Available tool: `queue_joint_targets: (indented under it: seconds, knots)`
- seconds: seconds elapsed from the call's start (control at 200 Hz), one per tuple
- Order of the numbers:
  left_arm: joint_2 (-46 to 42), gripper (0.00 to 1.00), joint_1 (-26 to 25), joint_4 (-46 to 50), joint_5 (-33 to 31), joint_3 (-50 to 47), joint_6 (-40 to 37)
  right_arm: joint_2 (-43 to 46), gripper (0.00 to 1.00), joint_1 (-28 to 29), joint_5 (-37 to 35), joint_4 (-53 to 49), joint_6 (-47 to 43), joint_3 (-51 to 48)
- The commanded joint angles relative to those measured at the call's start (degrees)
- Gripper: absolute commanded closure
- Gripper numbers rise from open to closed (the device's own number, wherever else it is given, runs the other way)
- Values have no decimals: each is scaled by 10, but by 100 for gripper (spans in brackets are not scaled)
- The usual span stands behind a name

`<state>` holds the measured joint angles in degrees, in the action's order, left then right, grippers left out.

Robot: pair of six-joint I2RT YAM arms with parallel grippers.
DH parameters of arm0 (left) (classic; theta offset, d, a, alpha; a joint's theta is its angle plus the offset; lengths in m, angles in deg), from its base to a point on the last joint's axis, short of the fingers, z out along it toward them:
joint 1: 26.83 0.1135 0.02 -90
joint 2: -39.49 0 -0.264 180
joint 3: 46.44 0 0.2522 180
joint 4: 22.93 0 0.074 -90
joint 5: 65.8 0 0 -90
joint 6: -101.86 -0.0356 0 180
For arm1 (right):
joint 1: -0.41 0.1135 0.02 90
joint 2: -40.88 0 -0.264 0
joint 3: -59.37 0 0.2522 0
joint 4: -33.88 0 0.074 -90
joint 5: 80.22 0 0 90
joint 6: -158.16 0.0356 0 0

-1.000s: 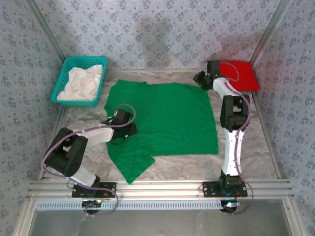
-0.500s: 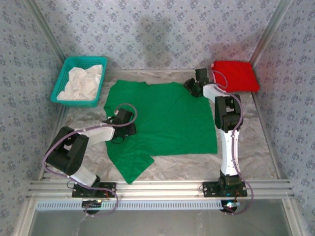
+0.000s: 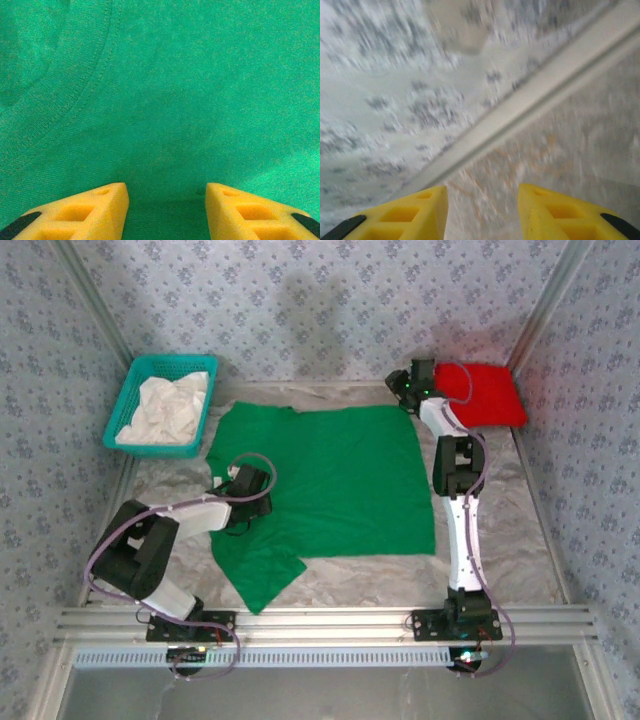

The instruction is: Fold and stack the t-shirts

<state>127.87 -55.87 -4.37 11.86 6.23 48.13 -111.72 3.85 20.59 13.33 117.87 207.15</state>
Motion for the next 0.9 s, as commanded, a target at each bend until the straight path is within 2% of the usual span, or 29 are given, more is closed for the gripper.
queue_joint_targets:
  seconds: [0.0, 0.095, 0.26, 0.285, 0.33, 0.415, 0.49, 0.595, 0.705, 0.819, 0.859, 0.894]
  knots:
    - [-4, 54, 2, 57, -15, -11, -4, -7, 59, -11, 32, -10, -14, 57]
    - [-17, 52, 2, 62, -6, 22, -31, 51, 60, -7, 50, -28, -44, 13]
    - [0, 51, 9, 76, 12, 127, -89, 223, 69, 42, -2, -27, -107, -222]
    - [11, 51, 10, 75, 14, 143, -96, 243, 73, 51, -11, -31, -115, -255]
    - [34, 55, 12, 71, 21, 166, -104, 271, 100, 71, -20, -38, -126, -307]
    - [79, 58, 22, 51, 40, 193, -104, 302, 100, 108, -45, -42, -132, -390]
    - [112, 58, 34, 43, 44, 216, -103, 298, 100, 130, -75, -65, -160, -418]
    - [158, 58, 55, 33, 68, 257, -116, 277, 100, 132, -50, -64, -147, -438]
    - [213, 70, 48, 52, 93, 316, -134, 286, 100, 131, -51, -31, -121, -486]
    - [238, 72, 25, 40, 113, 318, -121, 309, 100, 126, -48, -10, -106, -544]
    - [240, 83, 17, 37, 122, 308, -110, 322, 100, 124, -47, -1, -100, -572]
    - [241, 88, 11, 33, 131, 294, -99, 334, 100, 123, -50, 13, -95, -601]
